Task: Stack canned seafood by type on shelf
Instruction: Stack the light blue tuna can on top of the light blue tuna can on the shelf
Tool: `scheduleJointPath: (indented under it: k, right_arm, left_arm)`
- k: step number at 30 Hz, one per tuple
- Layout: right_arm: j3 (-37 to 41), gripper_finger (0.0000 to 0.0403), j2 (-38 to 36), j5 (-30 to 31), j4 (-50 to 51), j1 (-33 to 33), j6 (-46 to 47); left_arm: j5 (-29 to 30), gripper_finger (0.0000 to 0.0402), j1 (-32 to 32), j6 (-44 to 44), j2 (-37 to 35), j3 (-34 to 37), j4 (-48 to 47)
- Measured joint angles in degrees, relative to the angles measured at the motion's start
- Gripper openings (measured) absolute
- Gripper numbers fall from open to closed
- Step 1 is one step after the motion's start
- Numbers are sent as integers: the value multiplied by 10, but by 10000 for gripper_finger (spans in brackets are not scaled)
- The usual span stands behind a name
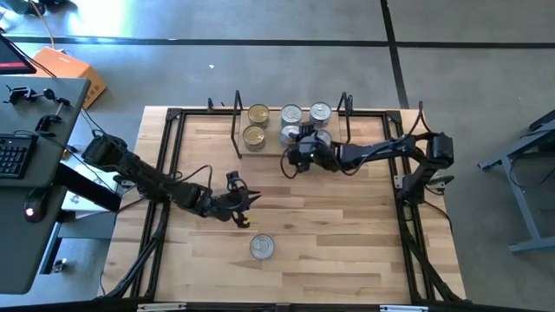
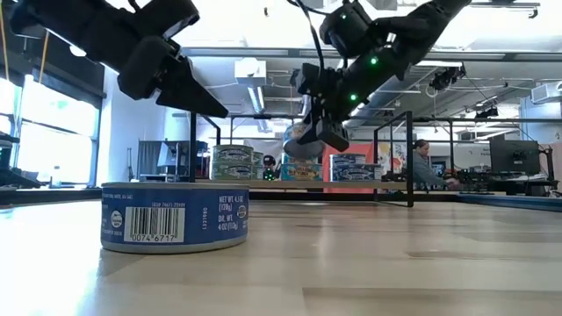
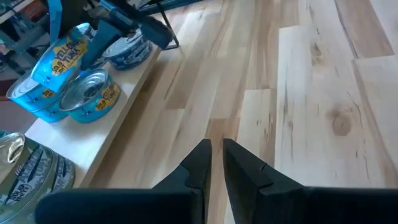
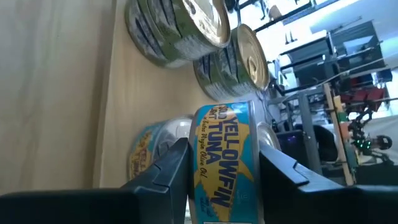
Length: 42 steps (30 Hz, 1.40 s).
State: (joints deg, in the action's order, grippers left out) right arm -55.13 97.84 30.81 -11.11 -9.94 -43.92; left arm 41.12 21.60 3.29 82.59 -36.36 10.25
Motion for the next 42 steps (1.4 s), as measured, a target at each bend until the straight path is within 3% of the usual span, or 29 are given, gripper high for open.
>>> scheduleJointPath:
  k: [8, 16, 29, 37, 42]
  right_arm:
    - [0, 127, 3, -41, 7, -25, 4]
    - [0, 131, 3, -42, 10, -28, 4]
    - [0, 243, 3, -60, 9, -33, 54]
    - [0, 252, 3, -65, 10, -33, 55]
    - [0, 252, 3, -108, 11, -36, 66]
  left_arm:
    - [1, 31, 3, -4, 0, 0, 6]
    - [1, 31, 3, -11, 0, 0, 18]
    - [0, 31, 3, -10, 0, 0, 17]
    - [0, 31, 3, -10, 0, 0, 17]
    - [0, 31, 3, -10, 0, 0, 17]
